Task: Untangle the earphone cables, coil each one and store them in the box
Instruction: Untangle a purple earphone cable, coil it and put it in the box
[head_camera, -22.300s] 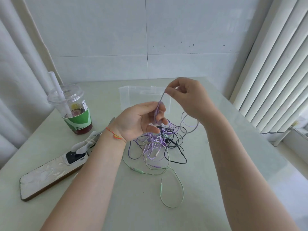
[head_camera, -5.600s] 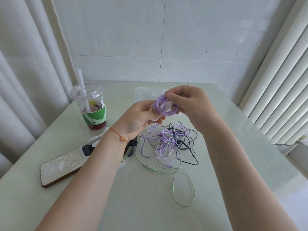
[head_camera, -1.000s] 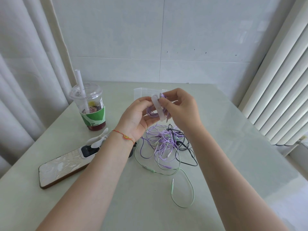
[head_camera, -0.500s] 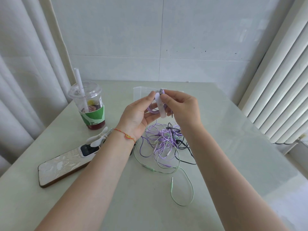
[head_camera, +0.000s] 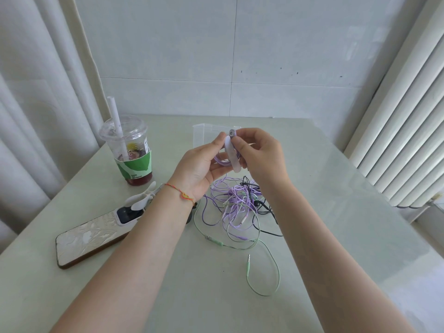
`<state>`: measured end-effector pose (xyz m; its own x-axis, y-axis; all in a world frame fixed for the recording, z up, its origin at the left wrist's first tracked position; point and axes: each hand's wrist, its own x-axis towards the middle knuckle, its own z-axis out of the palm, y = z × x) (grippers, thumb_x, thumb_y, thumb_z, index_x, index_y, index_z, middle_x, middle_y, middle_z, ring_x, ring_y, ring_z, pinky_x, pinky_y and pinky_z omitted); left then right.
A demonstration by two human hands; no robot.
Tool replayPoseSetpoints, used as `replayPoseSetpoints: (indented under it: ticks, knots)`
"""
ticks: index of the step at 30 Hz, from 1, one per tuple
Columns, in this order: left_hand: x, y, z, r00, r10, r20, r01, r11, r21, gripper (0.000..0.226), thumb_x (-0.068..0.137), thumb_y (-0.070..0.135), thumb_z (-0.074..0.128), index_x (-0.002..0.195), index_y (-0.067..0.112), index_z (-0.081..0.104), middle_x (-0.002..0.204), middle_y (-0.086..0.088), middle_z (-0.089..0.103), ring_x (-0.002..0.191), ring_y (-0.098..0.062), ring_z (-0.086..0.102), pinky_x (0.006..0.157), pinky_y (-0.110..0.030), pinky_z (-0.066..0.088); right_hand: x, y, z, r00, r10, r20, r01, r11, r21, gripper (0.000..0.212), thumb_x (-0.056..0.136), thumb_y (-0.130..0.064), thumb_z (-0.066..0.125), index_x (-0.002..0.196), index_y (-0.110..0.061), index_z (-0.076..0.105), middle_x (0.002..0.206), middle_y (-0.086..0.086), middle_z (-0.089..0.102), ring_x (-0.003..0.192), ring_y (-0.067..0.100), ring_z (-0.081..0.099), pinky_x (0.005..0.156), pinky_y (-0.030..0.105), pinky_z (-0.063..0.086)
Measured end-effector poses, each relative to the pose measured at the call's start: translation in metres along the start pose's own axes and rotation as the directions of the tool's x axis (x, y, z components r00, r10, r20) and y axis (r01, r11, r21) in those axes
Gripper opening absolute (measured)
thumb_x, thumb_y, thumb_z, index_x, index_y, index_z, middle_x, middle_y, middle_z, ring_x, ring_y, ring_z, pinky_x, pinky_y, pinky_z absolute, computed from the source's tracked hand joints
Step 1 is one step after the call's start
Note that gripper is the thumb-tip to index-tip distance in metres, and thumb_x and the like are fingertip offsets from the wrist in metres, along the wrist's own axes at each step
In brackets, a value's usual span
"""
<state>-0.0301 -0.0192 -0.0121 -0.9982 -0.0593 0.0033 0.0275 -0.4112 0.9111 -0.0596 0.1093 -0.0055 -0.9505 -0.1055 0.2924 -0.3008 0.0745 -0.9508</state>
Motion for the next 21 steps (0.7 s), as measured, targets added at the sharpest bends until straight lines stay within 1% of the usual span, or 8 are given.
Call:
replayPoseSetpoints:
  ticks: [4, 7, 9, 10, 12, 14, 18, 21]
  knots:
    - [0.002, 0.001, -0.003, 0.999, -0.038, -0.002, 0.038, 0.999, -0.026, 0.029, 0.099, 0.030, 0.052, 0.098, 0.008, 0.071, 0.086, -0.010, 0.073, 0.080, -0.020, 0.072, 0.067, -0.027, 0.058, 0.001, 0.001, 0.000, 1.000, 0.000, 0.022, -0.001, 0.998, 0.064, 0.013, 0.086, -0.020, 0.073, 0.091, -0.010, 0.066, 0.076, 0.005, 0.067, 0.055, 0.012, 0.058, 0.051, 0.020, 0.044]
    - [0.002, 0.001, -0.004, 0.998, -0.048, 0.043, 0.048, 0.999, 0.014, 0.039, 0.094, 0.039, 0.055, 0.105, 0.004, 0.070, 0.097, -0.014, 0.072, 0.087, -0.024, 0.071, 0.072, -0.029, 0.058, 0.002, 0.005, 0.000, 0.999, 0.007, 0.049, -0.009, 0.999, 0.034, 0.016, 0.086, -0.024, 0.073, 0.091, -0.013, 0.063, 0.082, 0.017, 0.069, 0.065, 0.023, 0.069, 0.054, 0.026, 0.047]
    - [0.002, -0.001, -0.004, 0.995, -0.039, 0.086, 0.031, 0.995, 0.094, 0.048, 0.087, 0.043, 0.059, 0.106, -0.001, 0.068, 0.100, -0.016, 0.072, 0.091, -0.026, 0.070, 0.077, -0.030, 0.057, 0.003, 0.005, -0.001, 0.999, 0.004, 0.052, -0.005, 1.000, 0.003, 0.014, 0.086, -0.021, 0.072, 0.090, -0.012, 0.062, 0.076, 0.015, 0.066, 0.062, 0.019, 0.066, 0.052, 0.025, 0.047]
    - [0.002, -0.003, -0.004, 0.996, -0.024, 0.088, 0.014, 0.993, 0.119, 0.045, 0.087, 0.040, 0.061, 0.100, -0.002, 0.068, 0.096, -0.017, 0.071, 0.089, -0.027, 0.070, 0.077, -0.030, 0.057, 0.003, 0.004, -0.002, 0.998, -0.007, 0.062, 0.008, 1.000, -0.021, 0.013, 0.086, -0.019, 0.072, 0.089, -0.012, 0.063, 0.073, 0.013, 0.064, 0.060, 0.018, 0.063, 0.051, 0.025, 0.047]
    - [0.003, -0.004, -0.005, 0.998, 0.002, 0.060, -0.009, 0.993, 0.119, 0.039, 0.093, 0.033, 0.059, 0.092, -0.005, 0.067, 0.091, -0.020, 0.068, 0.086, -0.028, 0.069, 0.077, -0.030, 0.057, 0.003, 0.001, -0.005, 0.993, -0.033, 0.111, 0.040, 0.997, -0.059, 0.011, 0.086, -0.020, 0.072, 0.092, -0.013, 0.065, 0.073, 0.011, 0.064, 0.058, 0.017, 0.059, 0.054, 0.026, 0.048]
    - [0.004, -0.005, -0.005, 1.000, 0.010, 0.027, -0.012, 0.997, 0.076, 0.041, 0.096, 0.032, 0.057, 0.098, -0.008, 0.067, 0.095, -0.021, 0.066, 0.086, -0.027, 0.068, 0.075, -0.029, 0.058, 0.003, -0.002, -0.008, 0.989, -0.029, 0.143, 0.039, 0.997, -0.062, 0.011, 0.088, -0.020, 0.069, 0.098, -0.017, 0.068, 0.077, 0.009, 0.066, 0.061, 0.013, 0.059, 0.057, 0.024, 0.049]
    - [-0.001, 0.000, -0.003, 0.999, -0.031, -0.032, 0.030, 0.999, -0.018, 0.026, 0.095, 0.031, 0.057, 0.098, 0.007, 0.068, 0.086, -0.014, 0.070, 0.075, -0.026, 0.070, 0.063, -0.028, 0.059, 0.004, -0.003, -0.012, 0.983, 0.085, 0.164, -0.076, 0.996, -0.055, 0.023, 0.089, -0.023, 0.065, 0.111, -0.019, 0.062, 0.093, 0.006, 0.070, 0.079, 0.015, 0.066, 0.075, 0.032, 0.057]
    - [-0.005, -0.001, 0.001, 0.995, -0.049, -0.085, 0.048, 0.999, -0.016, 0.026, 0.094, 0.032, 0.060, 0.093, 0.007, 0.069, 0.079, -0.010, 0.068, 0.067, -0.026, 0.070, 0.061, -0.028, 0.058, 0.002, -0.001, -0.007, 0.965, 0.139, 0.221, -0.114, 0.986, -0.122, 0.030, 0.084, -0.027, 0.072, 0.109, -0.013, 0.063, 0.092, 0.006, 0.074, 0.082, 0.022, 0.071, 0.077, 0.035, 0.060]
